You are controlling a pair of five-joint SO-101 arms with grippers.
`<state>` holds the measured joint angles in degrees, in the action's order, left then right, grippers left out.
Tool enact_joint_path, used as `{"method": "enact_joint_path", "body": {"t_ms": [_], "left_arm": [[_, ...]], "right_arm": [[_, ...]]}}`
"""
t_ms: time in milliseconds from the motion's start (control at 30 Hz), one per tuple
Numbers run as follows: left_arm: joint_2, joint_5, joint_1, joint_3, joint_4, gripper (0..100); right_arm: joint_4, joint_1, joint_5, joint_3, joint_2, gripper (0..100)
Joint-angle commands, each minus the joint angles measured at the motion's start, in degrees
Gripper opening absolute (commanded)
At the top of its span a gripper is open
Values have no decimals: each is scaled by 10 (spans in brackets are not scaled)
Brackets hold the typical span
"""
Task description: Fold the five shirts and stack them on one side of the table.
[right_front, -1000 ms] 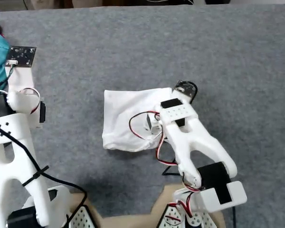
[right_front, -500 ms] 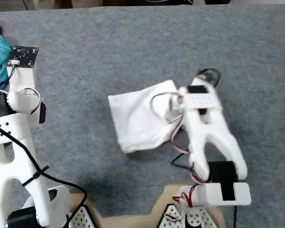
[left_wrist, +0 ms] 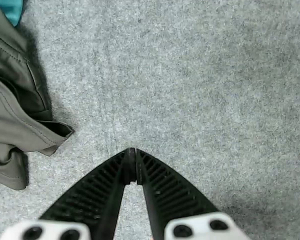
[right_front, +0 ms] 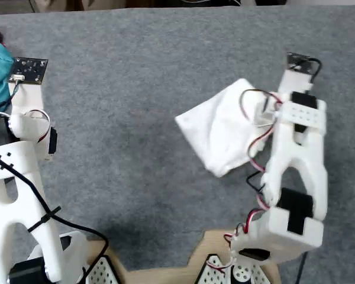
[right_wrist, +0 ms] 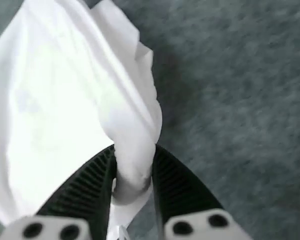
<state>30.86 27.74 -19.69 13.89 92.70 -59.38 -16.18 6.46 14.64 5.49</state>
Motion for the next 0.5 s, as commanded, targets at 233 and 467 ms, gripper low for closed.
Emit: {"method": "enact_joint_path", "body": {"t_ms": [233, 467], "left_arm": [[16, 4, -4, -7, -5, 23], [16, 4, -2, -7, -4, 24]], "right_arm": [[1, -246, -99, -84, 45, 5], [-16, -458, -194, -85, 48, 5]]}}
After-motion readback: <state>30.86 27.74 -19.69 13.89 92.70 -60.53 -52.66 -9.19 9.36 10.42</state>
